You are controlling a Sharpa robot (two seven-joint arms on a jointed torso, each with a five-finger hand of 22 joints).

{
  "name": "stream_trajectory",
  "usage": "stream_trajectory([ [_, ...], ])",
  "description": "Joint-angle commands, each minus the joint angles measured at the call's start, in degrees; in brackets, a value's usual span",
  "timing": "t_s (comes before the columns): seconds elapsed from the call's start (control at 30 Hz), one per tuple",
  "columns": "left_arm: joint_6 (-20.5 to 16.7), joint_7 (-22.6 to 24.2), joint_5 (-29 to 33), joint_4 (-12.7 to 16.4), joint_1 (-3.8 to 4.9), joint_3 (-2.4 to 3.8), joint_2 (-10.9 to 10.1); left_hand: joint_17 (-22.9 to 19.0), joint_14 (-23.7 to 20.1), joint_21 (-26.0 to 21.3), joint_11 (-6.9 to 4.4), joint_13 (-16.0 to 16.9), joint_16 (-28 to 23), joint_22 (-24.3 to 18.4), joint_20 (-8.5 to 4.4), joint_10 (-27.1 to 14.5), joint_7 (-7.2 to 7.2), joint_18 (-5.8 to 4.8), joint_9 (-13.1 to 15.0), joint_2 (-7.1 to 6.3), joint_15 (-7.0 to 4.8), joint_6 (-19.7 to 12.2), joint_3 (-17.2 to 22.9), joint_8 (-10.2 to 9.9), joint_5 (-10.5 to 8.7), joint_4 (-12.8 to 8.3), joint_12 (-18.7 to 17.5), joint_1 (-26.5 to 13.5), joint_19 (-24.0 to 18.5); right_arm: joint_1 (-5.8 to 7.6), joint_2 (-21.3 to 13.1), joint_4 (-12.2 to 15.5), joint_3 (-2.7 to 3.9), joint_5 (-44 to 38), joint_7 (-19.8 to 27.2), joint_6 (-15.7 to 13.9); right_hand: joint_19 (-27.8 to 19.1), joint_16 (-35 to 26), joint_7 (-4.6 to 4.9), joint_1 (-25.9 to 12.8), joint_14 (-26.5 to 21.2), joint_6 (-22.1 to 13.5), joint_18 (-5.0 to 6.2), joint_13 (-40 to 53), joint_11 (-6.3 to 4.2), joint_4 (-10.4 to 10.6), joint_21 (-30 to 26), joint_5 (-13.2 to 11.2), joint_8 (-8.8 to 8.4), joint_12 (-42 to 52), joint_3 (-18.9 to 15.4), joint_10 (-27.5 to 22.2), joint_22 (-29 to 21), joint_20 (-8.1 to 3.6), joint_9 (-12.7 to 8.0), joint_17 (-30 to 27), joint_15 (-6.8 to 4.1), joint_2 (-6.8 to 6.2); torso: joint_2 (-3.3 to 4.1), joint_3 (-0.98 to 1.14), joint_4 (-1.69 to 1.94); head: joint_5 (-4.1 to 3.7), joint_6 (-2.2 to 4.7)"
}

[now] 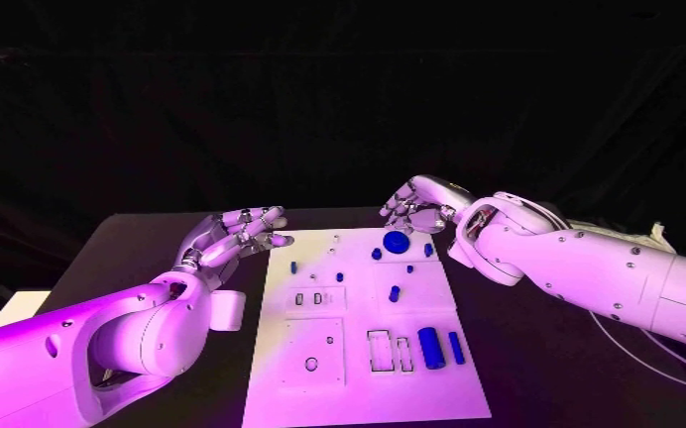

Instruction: Assemble the parts on the task board

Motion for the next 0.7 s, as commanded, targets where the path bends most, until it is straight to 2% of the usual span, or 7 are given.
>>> stream_trajectory([
  [0.03,2.30,-0.66,-0.41,1.21,0.34,0.11,-0.25,0.20,-0.28,-0.22,0.25,-0.01,-0.47,-0.12,0.09,0.20,0.20,0.64,-0.08,-0.42,0.17,0.31,0.45,-0.51,-0.24,-0.04,-0.56,-0.23,-0.02,0.36,0.52,-0.43,0.04,-15.33,-6.11,5.66,0.75,4.03,-0.27,-0.35,3.06,0.62,0.47,-0.08,-0.07,0.35,2.88,-0.17,-0.44,-0.27,0.96,-0.19,1.74,-0.65,-0.08,3.12,-0.59,-0.65,2.14,-0.05,0.74,-0.87,0.40],
  [0.2,2.21,-0.74,-0.41,2.18,0.66,0.14,-0.40,0.41,-0.45,-0.34,0.39,-0.04,-0.66,-0.22,0.17,-0.01,0.33,0.63,-0.11,-0.55,0.28,0.20,0.44,-0.78,-0.25,-0.05,-0.94,-0.39,-0.10,0.79,1.29,-0.47,0.05,-19.45,-7.49,7.75,1.34,9.13,-0.22,-1.26,3.15,0.27,0.60,-0.16,-0.21,0.96,6.16,-0.34,-0.58,-0.34,2.10,-1.91,3.75,-0.93,-0.25,6.62,-0.57,-1.45,3.67,0.05,1.22,-1.16,0.83],
  [0.3,2.17,-0.77,-0.41,2.45,0.71,0.15,-0.41,0.42,-0.46,-0.35,0.40,-0.04,-0.67,-0.23,0.18,-0.02,0.34,0.62,-0.10,-0.55,0.29,0.20,0.45,-0.80,-0.25,-0.05,-0.97,-0.41,-0.10,0.93,1.46,-0.22,0.08,-20.67,-7.95,8.48,1.67,11.77,-0.27,-1.73,3.26,-0.04,0.59,-0.19,-0.12,1.36,7.62,-0.60,-0.59,-0.37,2.63,-2.72,4.65,-0.93,-0.30,8.24,-0.58,-1.86,4.13,0.04,1.41,-1.25,0.91],
  [0.37,2.10,-0.79,-0.42,2.65,0.73,0.15,-0.45,0.45,-0.47,-0.37,0.42,-0.04,-0.70,-0.24,0.19,-0.03,0.35,0.62,-0.10,-0.54,0.30,0.20,0.45,-0.82,-0.25,-0.03,-1.01,-0.44,-0.11,1.05,1.59,-0.01,0.10,-21.48,-8.23,9.02,2.14,16.88,-0.21,-2.21,3.07,-0.23,0.67,-0.09,-0.11,1.98,9.98,-0.83,-0.55,-0.16,3.47,-3.03,6.13,-1.03,-0.28,11.13,-0.67,-2.71,4.51,0.08,1.51,-1.36,0.94],
  [0.43,2.04,-0.79,-0.42,2.82,0.74,0.15,-0.52,0.48,-0.49,-0.38,0.43,-0.04,-0.72,-0.25,0.20,-0.05,0.37,0.62,-0.11,-0.55,0.31,0.18,0.45,-0.86,-0.25,-0.03,-1.05,-0.47,-0.12,1.15,1.67,0.24,0.12,-22.21,-8.42,9.42,2.38,19.90,-0.36,-2.42,3.04,-0.31,0.62,-0.14,-0.15,2.54,11.71,-0.89,-0.56,-0.32,4.27,-3.41,7.24,-1.00,-0.26,12.90,-0.66,-3.02,4.68,0.08,1.54,-1.41,0.87],
  [0.6,1.93,-0.74,-0.42,3.21,0.76,0.16,-0.70,0.62,-0.51,-0.44,0.50,-0.04,-0.79,-0.31,0.24,-0.13,0.44,0.63,-0.12,-0.57,0.36,0.12,0.44,-1.01,-0.25,0.00,-1.23,-0.61,-0.13,1.34,1.69,0.72,0.16,-23.86,-8.96,10.73,5.23,34.39,-0.33,-2.85,3.32,-0.92,-1.17,-0.17,0.00,4.16,24.60,-1.29,-0.58,-0.33,6.06,-4.45,22.18,-0.87,-0.26,26.52,-0.47,-4.68,4.97,0.17,1.58,-1.40,0.87],
  [0.7,1.88,-0.75,-0.42,3.26,0.76,0.16,-0.70,0.67,-0.50,-0.45,0.53,-0.04,-0.81,-0.32,0.25,-0.18,0.48,0.63,-0.12,-0.59,0.38,0.08,0.43,-1.08,-0.25,0.01,-1.30,-0.67,-0.13,1.39,1.62,0.90,0.17,-24.33,-9.12,11.53,5.94,39.73,-0.30,-2.81,3.14,-1.02,-1.88,-0.16,0.22,5.36,29.88,-1.45,-0.52,-0.29,7.05,-4.80,28.34,-0.66,-0.21,31.63,-0.43,-5.48,5.11,0.20,1.62,-1.37,0.91],
])
